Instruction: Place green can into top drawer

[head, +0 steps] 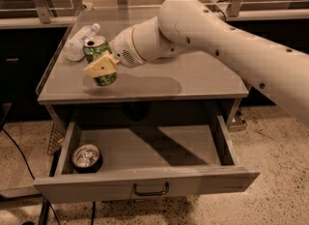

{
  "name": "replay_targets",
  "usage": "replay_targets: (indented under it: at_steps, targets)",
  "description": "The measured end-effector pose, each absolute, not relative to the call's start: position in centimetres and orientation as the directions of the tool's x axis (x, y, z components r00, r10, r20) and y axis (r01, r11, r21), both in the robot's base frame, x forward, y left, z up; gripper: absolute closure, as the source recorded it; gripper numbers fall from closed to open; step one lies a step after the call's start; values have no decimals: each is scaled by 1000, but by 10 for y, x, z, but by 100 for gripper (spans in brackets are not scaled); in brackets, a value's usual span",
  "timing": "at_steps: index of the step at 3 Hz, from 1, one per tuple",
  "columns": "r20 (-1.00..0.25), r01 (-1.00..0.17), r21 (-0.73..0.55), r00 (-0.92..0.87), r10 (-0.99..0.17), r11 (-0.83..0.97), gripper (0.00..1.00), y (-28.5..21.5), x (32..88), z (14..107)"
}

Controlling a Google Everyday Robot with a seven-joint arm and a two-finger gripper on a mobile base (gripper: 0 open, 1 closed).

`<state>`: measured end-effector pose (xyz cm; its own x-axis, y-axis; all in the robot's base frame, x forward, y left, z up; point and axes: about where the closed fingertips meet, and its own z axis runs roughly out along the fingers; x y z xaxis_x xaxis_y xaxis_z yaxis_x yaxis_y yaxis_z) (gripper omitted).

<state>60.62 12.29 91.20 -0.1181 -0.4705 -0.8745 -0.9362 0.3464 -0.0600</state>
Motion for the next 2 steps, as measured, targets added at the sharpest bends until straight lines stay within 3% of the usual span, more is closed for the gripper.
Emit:
replay_targets:
  at_steps: [2]
  targets:
    - [-890, -935, -60, -108, -442, 349, 100, 97, 549, 932]
